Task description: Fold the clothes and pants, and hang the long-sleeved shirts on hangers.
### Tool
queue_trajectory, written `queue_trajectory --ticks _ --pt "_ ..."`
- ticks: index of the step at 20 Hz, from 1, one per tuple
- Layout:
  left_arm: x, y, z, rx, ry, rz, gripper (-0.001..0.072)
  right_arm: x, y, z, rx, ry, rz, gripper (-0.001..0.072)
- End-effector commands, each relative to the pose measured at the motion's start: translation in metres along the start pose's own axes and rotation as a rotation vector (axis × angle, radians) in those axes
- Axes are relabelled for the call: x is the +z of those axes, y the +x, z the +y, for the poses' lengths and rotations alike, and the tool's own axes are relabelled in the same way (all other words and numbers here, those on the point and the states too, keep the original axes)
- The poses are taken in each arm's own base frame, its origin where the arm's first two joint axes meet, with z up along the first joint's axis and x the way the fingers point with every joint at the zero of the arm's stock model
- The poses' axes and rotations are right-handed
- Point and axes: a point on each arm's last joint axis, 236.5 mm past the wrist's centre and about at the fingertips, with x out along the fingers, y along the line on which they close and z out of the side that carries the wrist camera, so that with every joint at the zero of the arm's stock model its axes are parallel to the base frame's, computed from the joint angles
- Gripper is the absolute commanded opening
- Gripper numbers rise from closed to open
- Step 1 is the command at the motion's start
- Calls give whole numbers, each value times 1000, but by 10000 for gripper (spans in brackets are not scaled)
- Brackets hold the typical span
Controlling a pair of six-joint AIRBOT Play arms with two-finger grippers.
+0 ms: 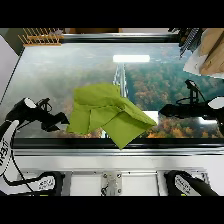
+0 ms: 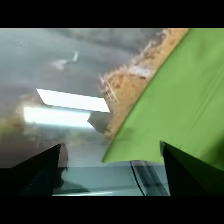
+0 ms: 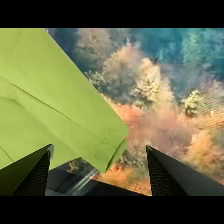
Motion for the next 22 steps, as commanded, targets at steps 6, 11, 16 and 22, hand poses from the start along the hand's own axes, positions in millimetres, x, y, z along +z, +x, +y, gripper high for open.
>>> queue_trajectory --ticks 6,11,16,22 --pt "-13 30 -46 -28 144 77 218 -50 54 -25 29 124 200 629" --pt "13 8 -67 -41 196 2 4 -79 91 -20 56 152 320 629" --pt "26 -14 -81 -54 229 -28 5 -64 118 7 75 118 254 628" --pt "70 -139 -127 -118 294 -362 4 -26 65 32 102 -75 208 27"
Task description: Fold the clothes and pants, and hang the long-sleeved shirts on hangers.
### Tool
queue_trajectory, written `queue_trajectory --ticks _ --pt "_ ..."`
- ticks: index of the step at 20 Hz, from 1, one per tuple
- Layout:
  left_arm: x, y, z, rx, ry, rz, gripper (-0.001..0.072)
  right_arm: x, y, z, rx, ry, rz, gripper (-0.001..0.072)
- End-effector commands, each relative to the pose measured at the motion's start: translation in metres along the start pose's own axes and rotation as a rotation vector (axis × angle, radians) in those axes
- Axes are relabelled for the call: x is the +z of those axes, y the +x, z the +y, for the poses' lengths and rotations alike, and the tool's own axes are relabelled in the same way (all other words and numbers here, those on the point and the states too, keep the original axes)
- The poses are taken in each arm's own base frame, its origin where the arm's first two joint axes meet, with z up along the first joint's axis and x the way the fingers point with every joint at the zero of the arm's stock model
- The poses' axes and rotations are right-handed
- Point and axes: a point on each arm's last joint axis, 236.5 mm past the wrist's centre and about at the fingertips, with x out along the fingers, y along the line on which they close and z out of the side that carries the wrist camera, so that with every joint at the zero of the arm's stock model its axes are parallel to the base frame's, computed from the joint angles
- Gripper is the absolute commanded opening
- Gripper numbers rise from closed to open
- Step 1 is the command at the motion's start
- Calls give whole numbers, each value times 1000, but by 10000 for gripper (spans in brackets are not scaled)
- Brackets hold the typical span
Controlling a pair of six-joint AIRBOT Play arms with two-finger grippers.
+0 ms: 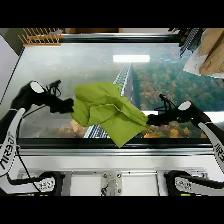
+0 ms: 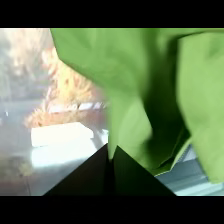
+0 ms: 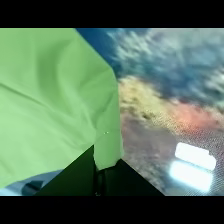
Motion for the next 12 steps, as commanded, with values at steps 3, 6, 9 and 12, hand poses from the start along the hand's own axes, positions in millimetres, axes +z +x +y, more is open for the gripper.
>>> queue_trajectory --ticks 3,6,9,12 --pt "67 -241 -105 -139 181 -630 4 47 -159 80 -52 -339 -226 27" --pt "14 -403 -199 -252 391 -1048 4 57 -288 161 -111 -487 -603 26" --pt "-63 -490 -249 -311 544 -1307 4 42 -395 223 -121 -548 -971 26" --pt "-96 -504 -257 -319 592 -1377 4 29 -448 254 -94 -552 -1152 26"
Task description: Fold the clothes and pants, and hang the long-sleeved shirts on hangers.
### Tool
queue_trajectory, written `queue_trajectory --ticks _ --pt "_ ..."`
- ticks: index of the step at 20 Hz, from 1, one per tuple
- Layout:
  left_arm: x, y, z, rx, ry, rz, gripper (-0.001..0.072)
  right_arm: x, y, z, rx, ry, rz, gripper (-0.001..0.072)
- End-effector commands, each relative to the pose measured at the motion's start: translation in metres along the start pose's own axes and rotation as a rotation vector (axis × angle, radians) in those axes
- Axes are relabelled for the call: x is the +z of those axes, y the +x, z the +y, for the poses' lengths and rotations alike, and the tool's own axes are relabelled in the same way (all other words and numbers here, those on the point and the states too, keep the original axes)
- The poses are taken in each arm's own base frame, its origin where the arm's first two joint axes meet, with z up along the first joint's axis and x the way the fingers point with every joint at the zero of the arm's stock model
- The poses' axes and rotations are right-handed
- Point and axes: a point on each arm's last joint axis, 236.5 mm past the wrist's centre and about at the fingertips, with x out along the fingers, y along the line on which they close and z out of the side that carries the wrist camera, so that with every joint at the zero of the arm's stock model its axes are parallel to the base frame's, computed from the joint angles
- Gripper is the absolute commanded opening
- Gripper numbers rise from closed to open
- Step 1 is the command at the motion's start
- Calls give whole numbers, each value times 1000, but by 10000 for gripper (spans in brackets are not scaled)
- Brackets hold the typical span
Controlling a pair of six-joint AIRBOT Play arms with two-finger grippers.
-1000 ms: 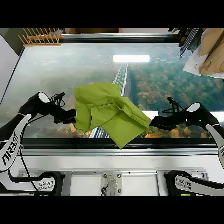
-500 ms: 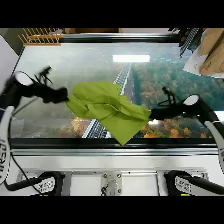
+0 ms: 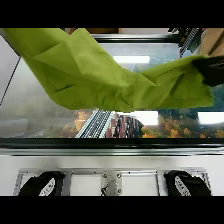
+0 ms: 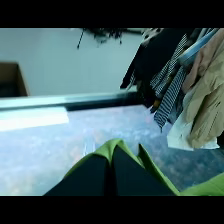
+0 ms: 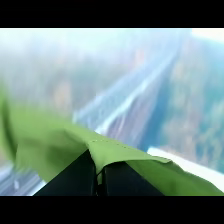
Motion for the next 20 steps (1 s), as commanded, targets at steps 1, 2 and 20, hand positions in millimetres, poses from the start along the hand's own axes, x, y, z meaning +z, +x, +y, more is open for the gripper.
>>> queue_trajectory --ticks 1,2,20 --pt "26 -43 -27 -4 46 -142 4 66 -56 20 -35 2 -247 26" --pt "12 -36 -13 35 10 -108 4 70 -53 17 -35 35 -260 26" --pt "-413 113 306 562 -677 845 4 -170 163 -168 -139 374 556 670"
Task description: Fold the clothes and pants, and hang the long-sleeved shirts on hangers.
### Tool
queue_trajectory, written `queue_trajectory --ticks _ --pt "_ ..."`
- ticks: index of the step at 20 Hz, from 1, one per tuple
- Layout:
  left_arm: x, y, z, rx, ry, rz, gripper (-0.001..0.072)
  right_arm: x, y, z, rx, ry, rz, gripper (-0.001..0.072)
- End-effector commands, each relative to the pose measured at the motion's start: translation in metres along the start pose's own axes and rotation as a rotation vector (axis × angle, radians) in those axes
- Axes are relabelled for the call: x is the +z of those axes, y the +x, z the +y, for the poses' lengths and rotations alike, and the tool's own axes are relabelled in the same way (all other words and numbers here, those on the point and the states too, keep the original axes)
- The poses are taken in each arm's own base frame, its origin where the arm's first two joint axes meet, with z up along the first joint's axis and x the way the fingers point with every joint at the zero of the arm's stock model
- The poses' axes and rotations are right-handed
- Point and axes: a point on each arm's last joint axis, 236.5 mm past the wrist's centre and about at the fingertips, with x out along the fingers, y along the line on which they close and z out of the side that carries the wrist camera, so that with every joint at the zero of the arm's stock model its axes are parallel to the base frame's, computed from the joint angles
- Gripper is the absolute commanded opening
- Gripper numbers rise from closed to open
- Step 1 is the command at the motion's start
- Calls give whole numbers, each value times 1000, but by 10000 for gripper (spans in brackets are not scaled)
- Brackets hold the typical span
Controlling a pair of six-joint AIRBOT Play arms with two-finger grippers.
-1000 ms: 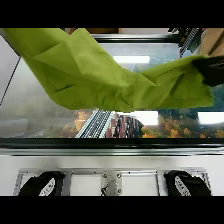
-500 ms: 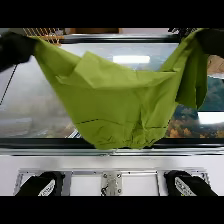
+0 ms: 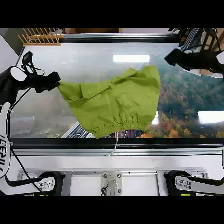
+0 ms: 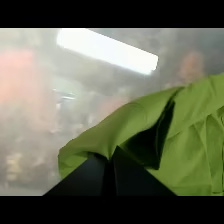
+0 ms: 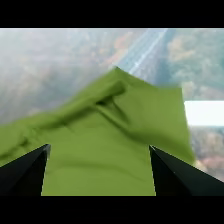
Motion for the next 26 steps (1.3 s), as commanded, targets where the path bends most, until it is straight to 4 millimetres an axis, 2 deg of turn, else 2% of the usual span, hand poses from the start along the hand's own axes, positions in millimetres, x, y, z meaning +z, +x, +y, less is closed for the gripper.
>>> queue_trajectory --ticks 1,2,3,4,6,8,9,11,14,16,18,19,21,22,24,25,26 --pt "-17 24 49 31 -134 121 4 -94 -23 -56 -96 39 322 624" --pt "-18 24 56 38 -147 132 4 -130 -26 -65 -103 87 395 529" --pt "-19 25 61 42 -156 139 4 -164 -25 -69 -104 138 454 502" --pt "-19 26 62 43 -159 140 4 -202 -22 -70 -103 189 516 505" --pt "-17 26 62 42 -158 129 4 -266 -9 -56 -48 286 619 519" --pt "-16 27 61 42 -156 126 4 -306 9 -39 -8 352 652 519" --pt "-16 27 61 42 -156 124 4 -319 19 -31 -1 358 656 519" --pt "-15 27 61 42 -156 124 4 -333 35 -14 13 330 663 519" --pt "-15 27 61 42 -156 124 4 -342 62 16 43 278 645 519" --pt "-16 26 61 42 -156 128 4 -347 74 23 39 238 633 518" --pt "-23 25 61 42 -130 158 4 -344 79 24 34 223 611 513" --pt "-29 24 61 41 -107 184 4 -341 80 23 33 221 603 472" --pt "-46 16 61 44 -62 255 4 -331 76 19 28 149 606 22" --pt "-53 8 61 52 -34 287 4 -318 73 11 8 83 607 28" --pt "-70 -12 58 82 26 312 4 -277 60 -15 -80 -95 613 27" --pt "-83 -21 55 89 47 318 4 -246 52 -31 -155 -172 590 27" --pt "-103 -30 49 82 66 334 4 -205 43 -47 -239 -237 527 26"
